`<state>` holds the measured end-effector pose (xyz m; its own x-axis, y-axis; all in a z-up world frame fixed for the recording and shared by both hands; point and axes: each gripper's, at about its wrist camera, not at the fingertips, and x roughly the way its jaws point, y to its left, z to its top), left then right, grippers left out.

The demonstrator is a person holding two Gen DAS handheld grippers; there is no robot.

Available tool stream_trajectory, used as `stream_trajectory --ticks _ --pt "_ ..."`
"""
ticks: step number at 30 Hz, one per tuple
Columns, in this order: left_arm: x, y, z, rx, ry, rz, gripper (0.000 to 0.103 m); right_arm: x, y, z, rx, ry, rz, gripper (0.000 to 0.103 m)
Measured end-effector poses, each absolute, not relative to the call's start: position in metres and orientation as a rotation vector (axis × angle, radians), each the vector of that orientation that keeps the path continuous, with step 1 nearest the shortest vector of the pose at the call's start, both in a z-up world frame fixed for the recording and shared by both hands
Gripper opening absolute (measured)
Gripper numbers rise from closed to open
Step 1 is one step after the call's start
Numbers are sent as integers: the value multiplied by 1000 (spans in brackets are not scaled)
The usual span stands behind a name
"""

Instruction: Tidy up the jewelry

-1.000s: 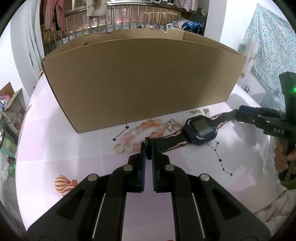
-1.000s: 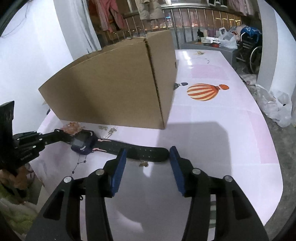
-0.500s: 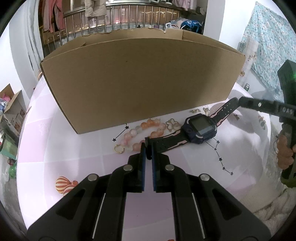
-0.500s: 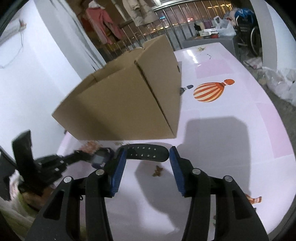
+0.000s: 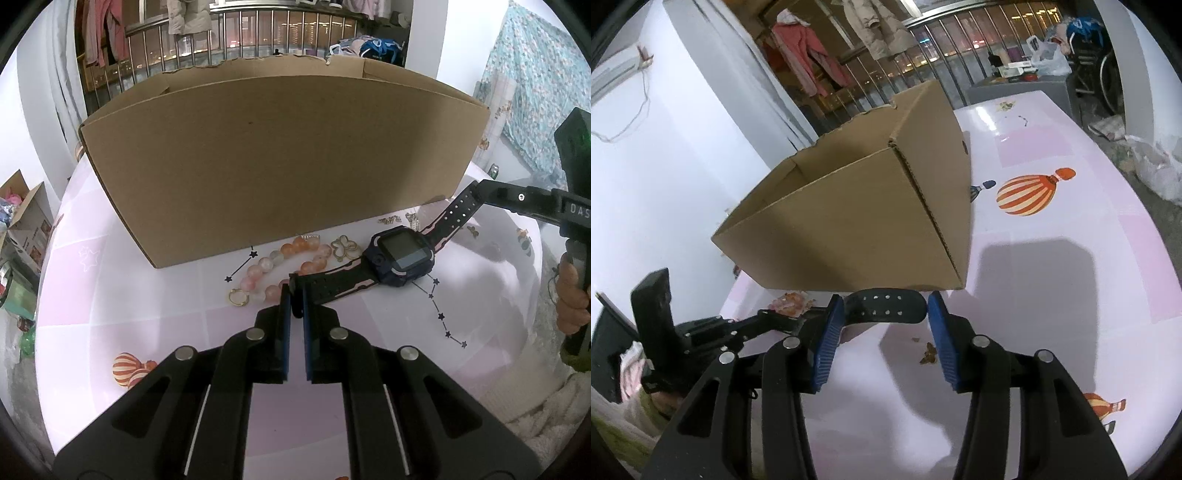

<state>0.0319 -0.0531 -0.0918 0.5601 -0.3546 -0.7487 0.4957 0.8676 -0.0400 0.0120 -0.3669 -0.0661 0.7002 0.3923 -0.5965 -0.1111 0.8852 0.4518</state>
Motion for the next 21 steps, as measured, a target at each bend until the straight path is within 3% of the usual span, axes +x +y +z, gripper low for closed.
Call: stream_trajectory --ticks 8,21 --pt "29 -51 -90 174 822 -511 5 9 -360 -66 339 751 289 19" --pt "5 -46 -63 162 732 -544 4 -15 -352 -45 262 682 286 16"
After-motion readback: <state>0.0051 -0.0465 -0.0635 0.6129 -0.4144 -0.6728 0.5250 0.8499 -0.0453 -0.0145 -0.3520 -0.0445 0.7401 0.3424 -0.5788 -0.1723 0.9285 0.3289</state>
